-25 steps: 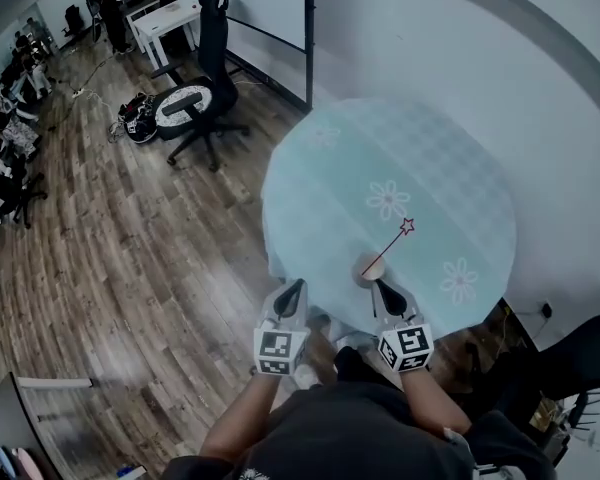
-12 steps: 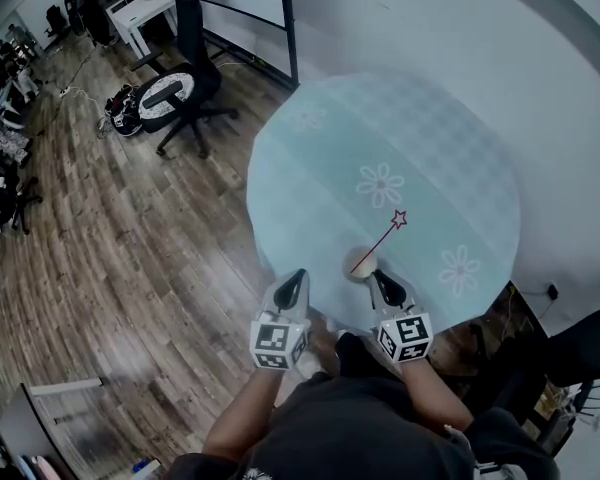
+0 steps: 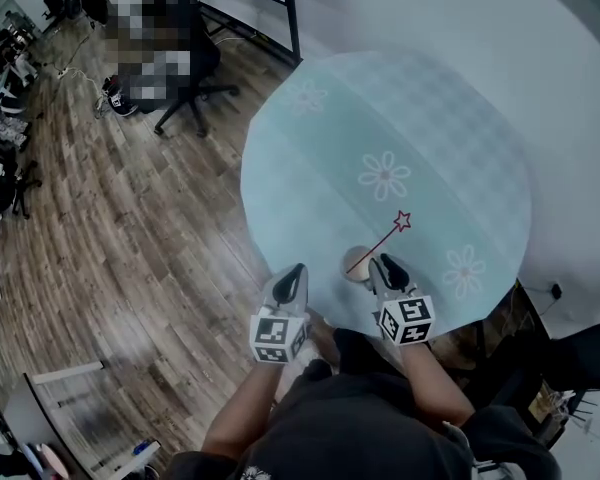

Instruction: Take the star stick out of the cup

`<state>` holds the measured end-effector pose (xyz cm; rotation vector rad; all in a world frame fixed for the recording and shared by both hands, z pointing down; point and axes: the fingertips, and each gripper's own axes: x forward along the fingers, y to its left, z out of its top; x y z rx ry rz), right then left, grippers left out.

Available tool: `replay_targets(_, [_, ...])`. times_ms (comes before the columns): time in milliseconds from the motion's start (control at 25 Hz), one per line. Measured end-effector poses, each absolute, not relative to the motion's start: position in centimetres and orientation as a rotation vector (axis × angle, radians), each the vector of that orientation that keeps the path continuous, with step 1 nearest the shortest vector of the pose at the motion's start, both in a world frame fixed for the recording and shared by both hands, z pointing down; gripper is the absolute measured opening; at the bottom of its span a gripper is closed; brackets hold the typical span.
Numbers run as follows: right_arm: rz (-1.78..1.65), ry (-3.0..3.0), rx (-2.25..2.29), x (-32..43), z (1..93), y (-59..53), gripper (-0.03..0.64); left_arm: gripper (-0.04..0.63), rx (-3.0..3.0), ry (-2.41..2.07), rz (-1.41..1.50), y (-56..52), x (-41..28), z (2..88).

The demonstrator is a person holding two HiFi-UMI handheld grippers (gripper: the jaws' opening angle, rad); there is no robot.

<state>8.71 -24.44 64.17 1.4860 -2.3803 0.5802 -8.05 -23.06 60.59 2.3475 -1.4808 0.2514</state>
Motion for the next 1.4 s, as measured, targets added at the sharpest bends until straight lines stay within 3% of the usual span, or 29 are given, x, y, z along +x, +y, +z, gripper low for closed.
replay_targets(800, [0.76,-2.431,1.407,9.4,65.9,-27.6,0.104,0.005,2.299,-1.472,0.314,-25.0,-6.7,62.6])
replay_targets(960, [0.749,-2.44,1.413,9.5,65.7,-27.8,0.053,0.005,2.287,-1.469,0.321,-24.8,-6.2,62.7])
replay_targets(1400, [0.699,-2.506,1.398,8.0,64.2,-27.7,0.026,0.005,2.284,-1.479,0.3,-24.2,-6.2,62.2])
